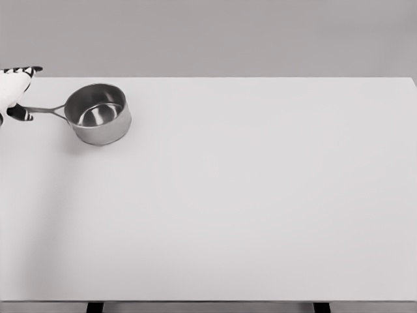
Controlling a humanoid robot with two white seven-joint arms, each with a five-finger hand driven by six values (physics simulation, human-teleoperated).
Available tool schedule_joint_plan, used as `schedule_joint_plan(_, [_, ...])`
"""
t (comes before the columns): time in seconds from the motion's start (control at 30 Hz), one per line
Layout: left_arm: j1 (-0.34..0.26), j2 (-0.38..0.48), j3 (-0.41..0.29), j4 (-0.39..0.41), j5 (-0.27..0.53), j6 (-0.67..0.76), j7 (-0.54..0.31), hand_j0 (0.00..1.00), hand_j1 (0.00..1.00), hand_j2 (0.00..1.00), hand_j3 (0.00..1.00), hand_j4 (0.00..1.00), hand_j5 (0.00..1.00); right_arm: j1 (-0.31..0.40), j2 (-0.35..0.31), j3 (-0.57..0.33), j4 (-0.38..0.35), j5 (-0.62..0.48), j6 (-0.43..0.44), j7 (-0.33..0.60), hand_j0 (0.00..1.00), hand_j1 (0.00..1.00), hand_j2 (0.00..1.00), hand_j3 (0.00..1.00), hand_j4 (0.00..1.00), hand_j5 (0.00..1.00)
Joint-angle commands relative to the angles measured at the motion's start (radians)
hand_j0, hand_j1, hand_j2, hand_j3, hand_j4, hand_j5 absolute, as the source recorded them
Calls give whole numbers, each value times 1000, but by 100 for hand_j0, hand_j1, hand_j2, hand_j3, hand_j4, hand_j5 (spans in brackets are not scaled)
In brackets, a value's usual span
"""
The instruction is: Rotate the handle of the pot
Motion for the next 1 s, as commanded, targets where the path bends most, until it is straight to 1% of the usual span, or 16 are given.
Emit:
schedule_joint_plan(0.0, [0,-12,1,29,-1,-2,0,100,100,100,100,100,100,0,0,0,0,0,-1,0,100,100,100,100,100,100])
schedule_joint_plan(0.2, [-21,-22,1,71,0,0,0,100,100,100,100,100,100,0,0,0,0,0,-1,0,100,100,100,100,100,100])
schedule_joint_plan(0.47, [-21,-24,1,59,5,-7,0,100,100,100,100,100,100,0,0,0,0,0,-1,0,100,100,100,100,100,100])
schedule_joint_plan(0.5, [-17,-19,1,39,17,-11,0,100,100,100,100,100,100,0,0,0,0,0,1,0,100,100,100,100,100,100])
schedule_joint_plan(0.6, [3,-10,-1,-53,43,-13,10,100,100,100,100,100,100,0,0,0,0,0,1,0,100,100,100,100,100,100])
schedule_joint_plan(0.63, [15,-7,-1,-78,59,-14,10,100,100,100,100,100,100,0,0,0,0,0,1,0,100,100,100,100,100,100])
schedule_joint_plan(0.7, [49,11,4,-153,92,-14,10,100,100,100,100,100,100,0,0,0,0,0,1,0,100,100,100,100,100,100])
schedule_joint_plan(0.73, [74,44,5,-213,126,-14,30,100,100,100,100,100,100,0,0,0,0,0,1,0,100,100,100,100,100,100])
schedule_joint_plan(0.8, [104,70,16,-285,152,-14,73,100,100,100,100,100,100,0,0,0,0,0,-1,0,100,100,100,100,100,100])
schedule_joint_plan(0.83, [129,73,45,-322,152,-16,79,100,100,100,100,100,100,0,0,0,0,0,-1,0,100,100,100,100,100,100])
schedule_joint_plan(0.87, [167,76,86,-371,152,-16,80,100,100,100,100,100,100,0,0,0,0,0,-1,0,100,100,100,100,100,100])
schedule_joint_plan(0.9, [186,76,108,-397,152,-17,80,100,100,100,100,100,100,0,0,0,0,0,1,0,100,100,100,100,100,100])
schedule_joint_plan(0.93, [227,82,154,-474,155,-53,80,100,100,100,100,100,100,0,0,0,0,0,-1,0,100,100,100,100,100,100])
schedule_joint_plan(0.97, [248,87,183,-510,158,-92,80,100,100,100,100,100,100,0,0,0,0,0,1,0,100,100,100,100,100,100])
